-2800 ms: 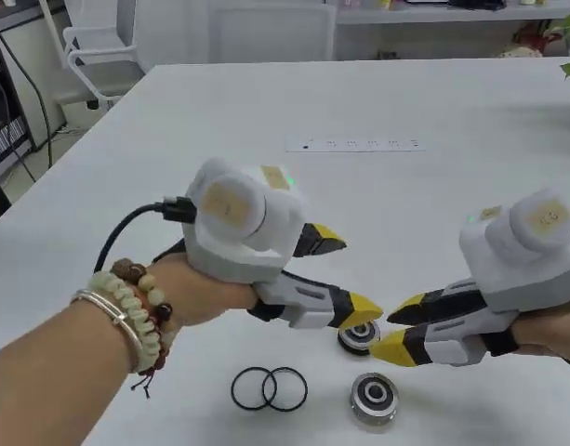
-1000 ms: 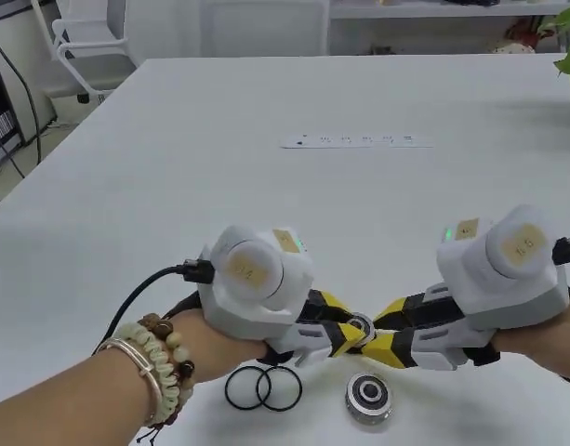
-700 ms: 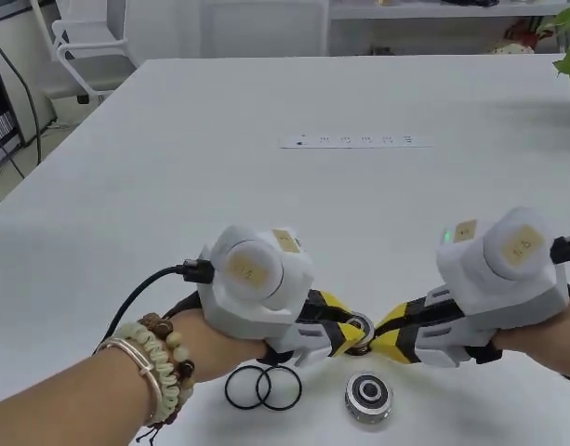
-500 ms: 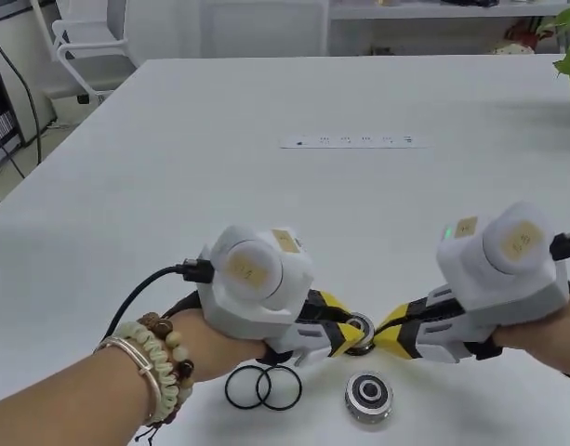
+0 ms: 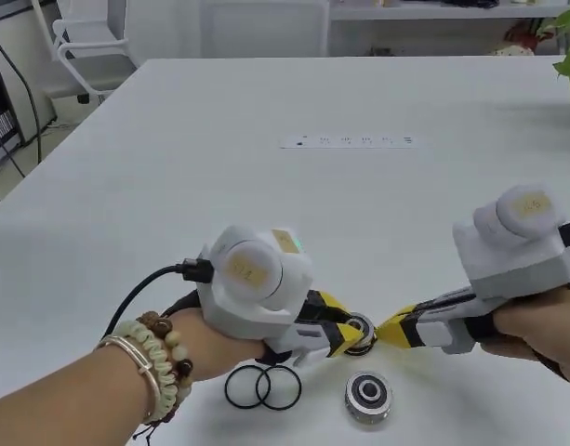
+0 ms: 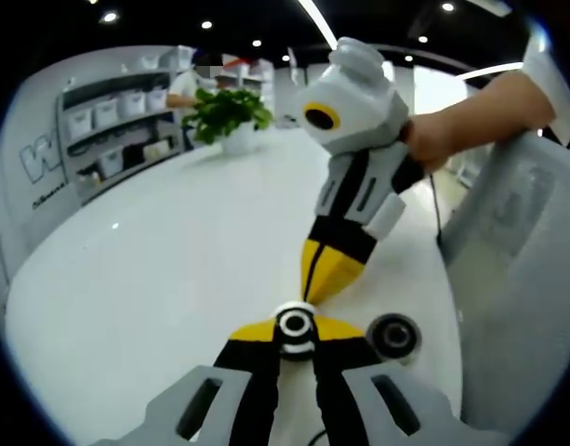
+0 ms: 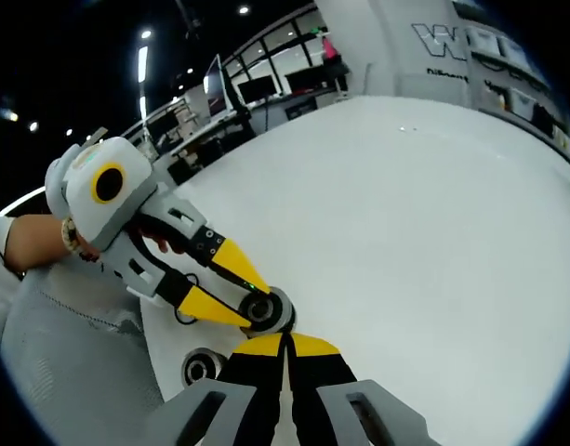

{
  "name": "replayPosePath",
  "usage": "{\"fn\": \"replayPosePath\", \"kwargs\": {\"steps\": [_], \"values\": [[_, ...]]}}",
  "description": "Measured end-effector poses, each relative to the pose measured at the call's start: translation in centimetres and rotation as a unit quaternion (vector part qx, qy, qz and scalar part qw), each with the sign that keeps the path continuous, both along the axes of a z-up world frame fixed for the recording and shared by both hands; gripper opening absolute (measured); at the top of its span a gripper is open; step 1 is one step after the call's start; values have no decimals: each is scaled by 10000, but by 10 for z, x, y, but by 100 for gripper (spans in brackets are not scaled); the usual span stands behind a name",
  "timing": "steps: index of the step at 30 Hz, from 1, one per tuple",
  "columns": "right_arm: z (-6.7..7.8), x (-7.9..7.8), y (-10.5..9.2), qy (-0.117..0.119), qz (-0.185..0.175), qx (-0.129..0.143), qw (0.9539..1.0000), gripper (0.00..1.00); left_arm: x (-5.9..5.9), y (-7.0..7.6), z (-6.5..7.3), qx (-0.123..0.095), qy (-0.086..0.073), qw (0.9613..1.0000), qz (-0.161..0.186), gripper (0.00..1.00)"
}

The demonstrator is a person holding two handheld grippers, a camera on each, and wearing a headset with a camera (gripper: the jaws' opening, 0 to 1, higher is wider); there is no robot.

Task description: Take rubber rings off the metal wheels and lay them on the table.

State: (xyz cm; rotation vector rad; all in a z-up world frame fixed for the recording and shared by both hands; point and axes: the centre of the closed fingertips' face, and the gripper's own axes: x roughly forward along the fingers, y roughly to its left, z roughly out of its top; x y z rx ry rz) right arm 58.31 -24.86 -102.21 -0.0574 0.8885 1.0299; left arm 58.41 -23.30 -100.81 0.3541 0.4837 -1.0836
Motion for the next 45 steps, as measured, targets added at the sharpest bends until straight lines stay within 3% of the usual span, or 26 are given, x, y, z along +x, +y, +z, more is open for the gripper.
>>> {"fn": "replayPosePath", "kwargs": {"steps": [9,16,21,25,26,32,45], "values": [[4,-6,3,617,-468,421,9961,0,-1,0,0,-40,-6,10000,-18,14],[5,-7,4,849,-662,555,9926,0,-1,0,0,-33,-6,10000,-21,14],[4,-6,3,1106,-842,700,9878,0,-2,0,0,-29,-8,10000,-30,14],[8,-7,5,1367,-1031,971,9804,0,-2,0,0,-14,-22,10000,-35,14],[8,-7,4,1322,-973,937,9820,0,-2,0,0,-9,-28,10000,-35,14],[9,-9,7,1421,-1014,1022,9793,0,-2,1,0,-24,-15,10000,-36,14],[13,-9,14,1367,-963,1000,9808,0,-3,4,0,-43,-37,10000,-36,14]]}}
